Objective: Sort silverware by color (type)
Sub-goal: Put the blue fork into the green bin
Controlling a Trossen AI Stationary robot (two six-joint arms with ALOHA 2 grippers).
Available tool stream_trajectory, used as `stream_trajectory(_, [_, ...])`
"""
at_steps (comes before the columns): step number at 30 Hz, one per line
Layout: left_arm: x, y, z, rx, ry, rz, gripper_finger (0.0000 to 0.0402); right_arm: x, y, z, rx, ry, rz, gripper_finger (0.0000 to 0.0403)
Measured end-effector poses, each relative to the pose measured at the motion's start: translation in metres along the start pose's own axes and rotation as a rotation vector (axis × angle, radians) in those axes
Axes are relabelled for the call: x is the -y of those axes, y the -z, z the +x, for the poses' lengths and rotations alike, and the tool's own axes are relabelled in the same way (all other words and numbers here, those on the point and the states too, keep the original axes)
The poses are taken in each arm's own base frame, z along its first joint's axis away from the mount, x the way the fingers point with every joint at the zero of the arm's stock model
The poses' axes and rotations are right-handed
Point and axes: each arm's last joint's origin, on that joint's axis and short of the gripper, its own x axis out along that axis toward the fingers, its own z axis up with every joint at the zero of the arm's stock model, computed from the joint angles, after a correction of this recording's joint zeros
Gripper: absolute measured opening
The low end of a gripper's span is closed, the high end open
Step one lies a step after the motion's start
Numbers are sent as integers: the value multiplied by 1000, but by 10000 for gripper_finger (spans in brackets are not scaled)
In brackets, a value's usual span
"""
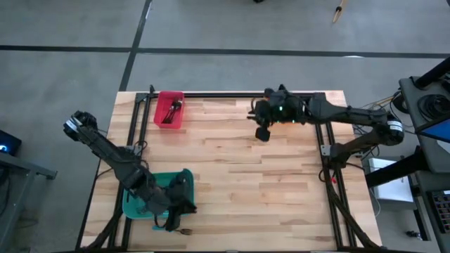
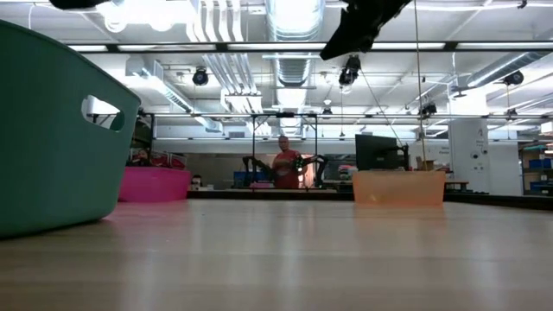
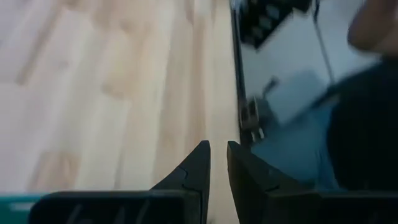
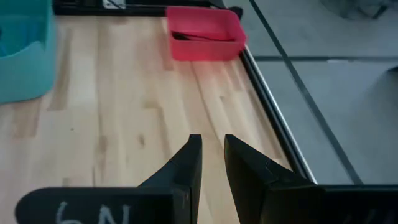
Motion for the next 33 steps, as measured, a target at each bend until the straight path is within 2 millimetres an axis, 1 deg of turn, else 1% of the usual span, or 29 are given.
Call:
stream_trajectory(4, [19, 5, 1, -164, -33, 53, 36, -22, 2, 0, 2, -18, -30, 59])
stream_trajectory(8, [37, 17, 8, -328, -118, 82, 36, -34, 4, 2, -4, -46, -39, 60])
stream_trajectory(12, [57, 25, 22, -390, -151, 121, 36, -39, 6, 3, -11, -60, -43, 57])
stream_trajectory(18, [84, 44, 43, -459, -148, 145, 36, -39, 7, 4, -15, -59, -44, 57])
stream_trajectory(23, [93, 71, 61, -583, -164, 90, 36, -39, 7, 3, -10, -59, -43, 57])
stream_trajectory(27, [93, 92, 75, -657, -202, 56, 36, -40, 9, 5, -17, -60, -26, 57])
stream_trajectory(33, [89, 104, 87, -680, -250, 88, 36, -41, 15, 8, -34, -62, -12, 57])
